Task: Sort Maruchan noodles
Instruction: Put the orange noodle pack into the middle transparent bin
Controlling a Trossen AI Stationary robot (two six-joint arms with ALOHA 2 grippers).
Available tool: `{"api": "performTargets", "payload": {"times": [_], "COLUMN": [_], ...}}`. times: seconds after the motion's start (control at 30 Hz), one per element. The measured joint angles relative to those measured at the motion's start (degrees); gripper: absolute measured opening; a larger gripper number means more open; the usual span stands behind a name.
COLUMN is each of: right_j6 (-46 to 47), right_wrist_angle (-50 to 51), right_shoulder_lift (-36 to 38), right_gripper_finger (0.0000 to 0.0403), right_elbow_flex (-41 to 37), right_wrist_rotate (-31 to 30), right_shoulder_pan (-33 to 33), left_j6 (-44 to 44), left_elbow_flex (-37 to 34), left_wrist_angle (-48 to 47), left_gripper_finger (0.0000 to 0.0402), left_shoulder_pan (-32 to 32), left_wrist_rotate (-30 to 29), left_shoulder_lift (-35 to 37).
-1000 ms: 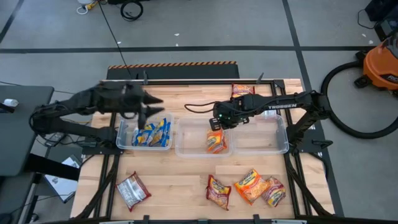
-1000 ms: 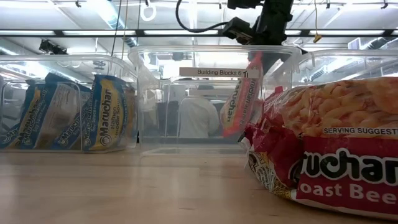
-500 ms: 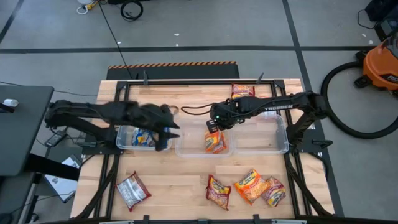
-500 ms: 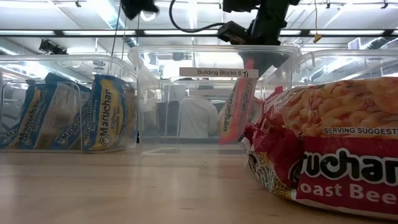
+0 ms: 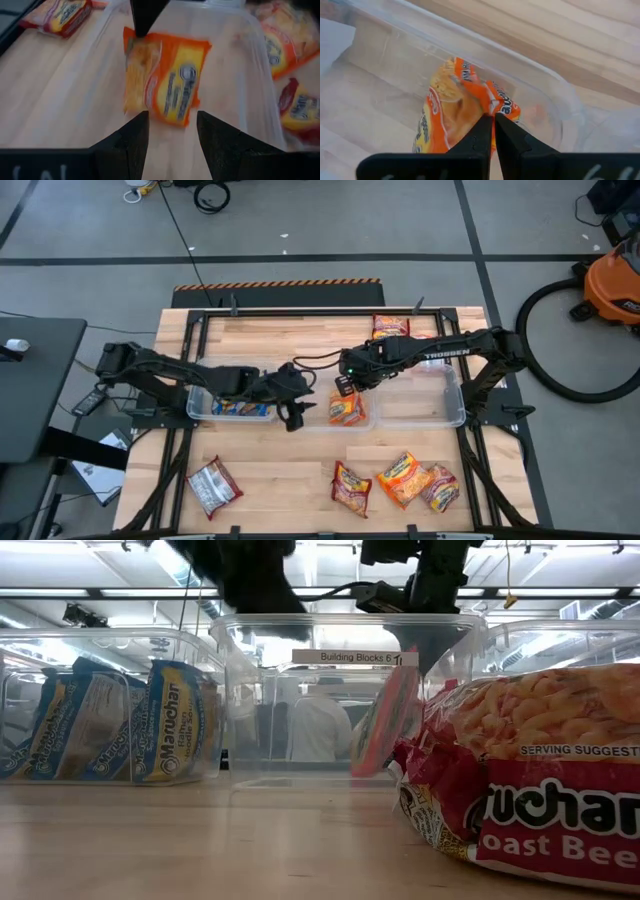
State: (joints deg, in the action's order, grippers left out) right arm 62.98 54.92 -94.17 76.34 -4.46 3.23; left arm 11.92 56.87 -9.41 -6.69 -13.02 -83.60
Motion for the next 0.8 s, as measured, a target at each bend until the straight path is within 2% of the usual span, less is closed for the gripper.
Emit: {"api": "performTargets", "payload": {"times": [0.13,0.47,0.63,0.8], "right_j6": [-0.17,-0.67,-2.63,-2.75], "right_wrist_angle": [-0.15,1.01,4.04,8.61], "right_shoulder_lift": [0.0,0.17,0.35,0.63], "right_gripper_finger": [0.003,0.0047,0.0056,0.0054], "right_elbow_flex": [0.0,1.02,6.05,13.59], "right_wrist_rotate": [-0.01,0.95,0.46,-3.11], "right_shoulder_pan": [-0.48,-0.48,-1.3,-5.15], "left_j6": [-0.26,0.94,0.93,0.88], "left_elbow_flex": [-3.6,-3.92,-3.69,-2.38], "left_wrist_angle": [7.14,6.33,6.0,3.6], "left_gripper_finger": [0.0172,0.0172,0.0172,0.0172], "left_shoulder_pan": [0.49,1.4,1.35,1.39], "left_wrist_rotate": [0.18,1.12,1.07,0.73], "left_shoulder_lift": [-0.56,-1.96,-0.39,2.52]}}
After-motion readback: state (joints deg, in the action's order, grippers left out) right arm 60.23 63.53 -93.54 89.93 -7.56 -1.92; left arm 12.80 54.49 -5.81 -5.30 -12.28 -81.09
